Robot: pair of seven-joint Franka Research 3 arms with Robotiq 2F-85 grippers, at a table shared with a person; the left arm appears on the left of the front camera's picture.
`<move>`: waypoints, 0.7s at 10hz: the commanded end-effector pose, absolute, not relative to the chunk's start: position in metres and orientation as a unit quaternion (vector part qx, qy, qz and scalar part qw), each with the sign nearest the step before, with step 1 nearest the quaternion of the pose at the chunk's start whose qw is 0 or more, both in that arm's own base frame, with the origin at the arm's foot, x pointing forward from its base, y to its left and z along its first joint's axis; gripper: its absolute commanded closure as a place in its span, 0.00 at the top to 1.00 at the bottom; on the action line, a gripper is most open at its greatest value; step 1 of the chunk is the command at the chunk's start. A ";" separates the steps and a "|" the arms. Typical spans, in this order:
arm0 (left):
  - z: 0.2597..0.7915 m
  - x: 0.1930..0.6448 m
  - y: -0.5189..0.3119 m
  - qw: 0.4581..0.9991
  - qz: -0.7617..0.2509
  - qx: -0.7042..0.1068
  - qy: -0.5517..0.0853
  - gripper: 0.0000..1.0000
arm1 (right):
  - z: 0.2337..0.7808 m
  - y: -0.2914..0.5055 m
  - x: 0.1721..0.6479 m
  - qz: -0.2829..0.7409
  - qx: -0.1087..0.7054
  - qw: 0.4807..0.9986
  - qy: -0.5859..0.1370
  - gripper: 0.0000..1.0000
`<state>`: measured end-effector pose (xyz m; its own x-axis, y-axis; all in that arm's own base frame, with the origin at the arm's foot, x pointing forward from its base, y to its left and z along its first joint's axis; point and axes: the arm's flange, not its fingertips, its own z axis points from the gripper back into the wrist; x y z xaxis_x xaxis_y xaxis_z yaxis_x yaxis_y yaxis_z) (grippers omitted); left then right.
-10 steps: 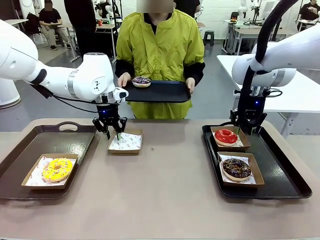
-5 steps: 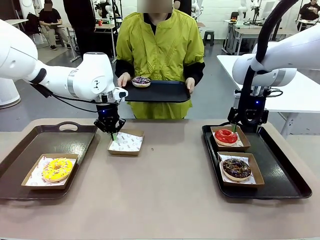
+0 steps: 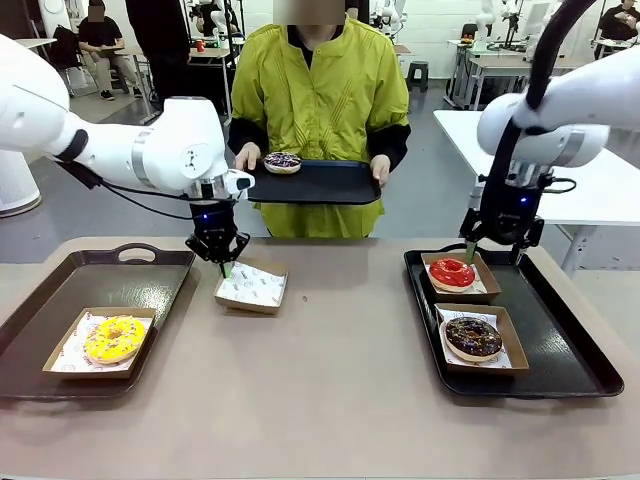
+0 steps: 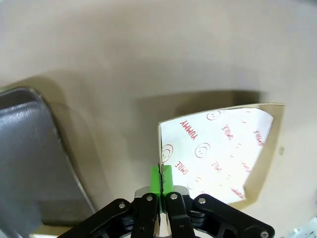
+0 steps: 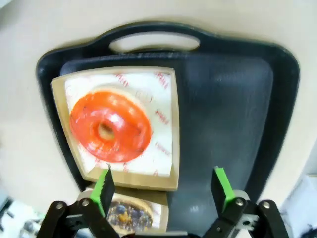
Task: Individually package the donuts and arrange them on the tray.
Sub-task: Place the picked Paper togo box on the Handle tray while simultaneously picking up another Paper togo box from the table with the other hand.
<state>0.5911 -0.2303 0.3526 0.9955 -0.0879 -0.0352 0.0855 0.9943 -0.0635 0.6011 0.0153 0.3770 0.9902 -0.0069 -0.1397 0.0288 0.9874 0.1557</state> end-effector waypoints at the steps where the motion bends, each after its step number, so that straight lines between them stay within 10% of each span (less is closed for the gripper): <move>1: 0.404 0.580 -0.221 0.999 -0.035 -0.039 0.012 0.00 | 0.409 -0.036 0.565 -0.007 0.211 0.971 0.107 1.00; 7: 0.506 0.594 -0.212 0.999 0.007 -0.047 -0.012 0.00 | 0.448 -0.184 0.458 -0.052 0.447 0.891 -0.064 1.00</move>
<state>0.5829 -0.2067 0.5030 0.9986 -0.0260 0.0469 0.0311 0.9933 -0.1111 0.4692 -0.1923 0.4573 0.9898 -0.1421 0.0026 0.0889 0.6332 0.7688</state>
